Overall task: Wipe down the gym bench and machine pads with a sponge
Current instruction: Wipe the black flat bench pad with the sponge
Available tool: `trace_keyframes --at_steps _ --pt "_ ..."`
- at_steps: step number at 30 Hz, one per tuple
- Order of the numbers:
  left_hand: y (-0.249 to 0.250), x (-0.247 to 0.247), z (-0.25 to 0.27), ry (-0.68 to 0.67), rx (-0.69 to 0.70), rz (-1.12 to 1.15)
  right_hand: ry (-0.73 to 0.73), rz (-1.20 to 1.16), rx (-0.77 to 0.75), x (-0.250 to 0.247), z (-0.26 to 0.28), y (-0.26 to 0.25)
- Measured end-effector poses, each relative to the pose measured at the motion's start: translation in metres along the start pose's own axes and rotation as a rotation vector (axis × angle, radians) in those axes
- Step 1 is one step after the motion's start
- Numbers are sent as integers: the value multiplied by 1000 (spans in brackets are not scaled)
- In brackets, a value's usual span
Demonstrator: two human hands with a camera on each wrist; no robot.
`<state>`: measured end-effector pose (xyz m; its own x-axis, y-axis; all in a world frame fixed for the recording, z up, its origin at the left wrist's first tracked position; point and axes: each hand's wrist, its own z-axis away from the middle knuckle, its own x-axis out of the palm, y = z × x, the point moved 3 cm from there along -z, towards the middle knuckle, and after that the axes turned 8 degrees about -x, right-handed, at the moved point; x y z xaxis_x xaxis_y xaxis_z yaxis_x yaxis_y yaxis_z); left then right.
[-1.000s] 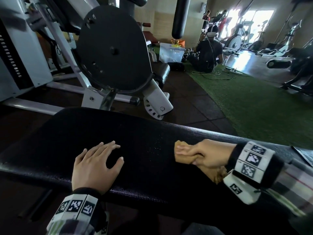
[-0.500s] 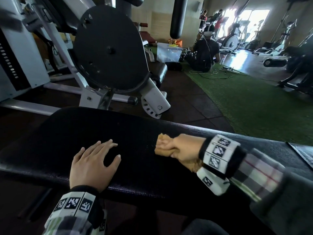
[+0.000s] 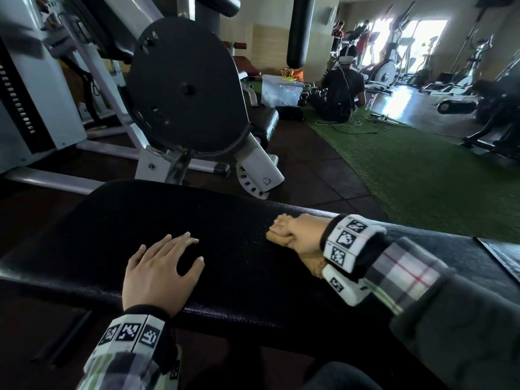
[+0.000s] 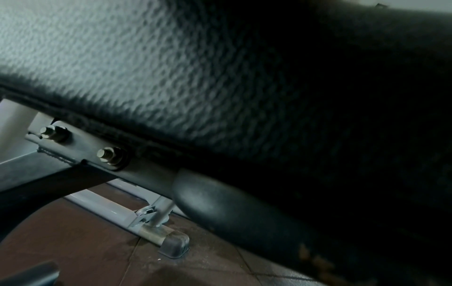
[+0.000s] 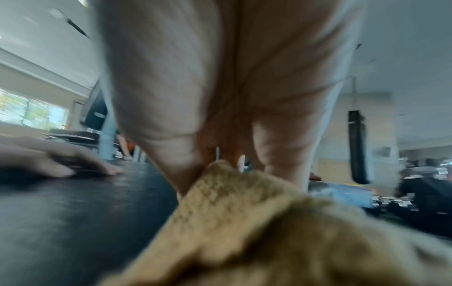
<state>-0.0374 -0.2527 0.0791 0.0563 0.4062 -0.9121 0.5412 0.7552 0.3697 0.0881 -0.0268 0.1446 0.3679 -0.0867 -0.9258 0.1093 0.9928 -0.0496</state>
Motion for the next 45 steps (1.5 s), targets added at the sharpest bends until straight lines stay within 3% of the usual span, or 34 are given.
trace_keyframes --at_steps 5,9,13,15,19,24,29,32,35,40,43,45 --pt "-1 1 0 -3 -3 17 126 -103 -173 22 22 -49" --pt "-1 1 0 -9 -2 22 147 -236 -332 54 64 -46" --pt "-1 1 -1 1 1 21 199 -260 -228 51 82 -14" --pt "-1 1 -1 5 0 23 147 -216 -120 46 70 -3" --pt "-1 0 -1 8 -2 23 103 -139 -83 34 37 -24" --pt "-1 1 -1 7 -1 21 126 -156 -214 37 39 -70" --pt "-2 1 -1 10 13 27 125 -237 -262 65 81 -59" --pt "-1 2 -1 21 15 28 160 -244 -187 61 89 -33" --pt "-1 2 -1 18 17 23 106 -144 -57 50 66 -21" --pt "-1 0 -3 3 29 14 123 -65 -53 35 24 -72" --pt "-3 0 -5 -21 68 36 125 -105 -120 51 34 -100" --pt "-14 -6 -6 4 102 91 205 -199 -168 69 50 -99"
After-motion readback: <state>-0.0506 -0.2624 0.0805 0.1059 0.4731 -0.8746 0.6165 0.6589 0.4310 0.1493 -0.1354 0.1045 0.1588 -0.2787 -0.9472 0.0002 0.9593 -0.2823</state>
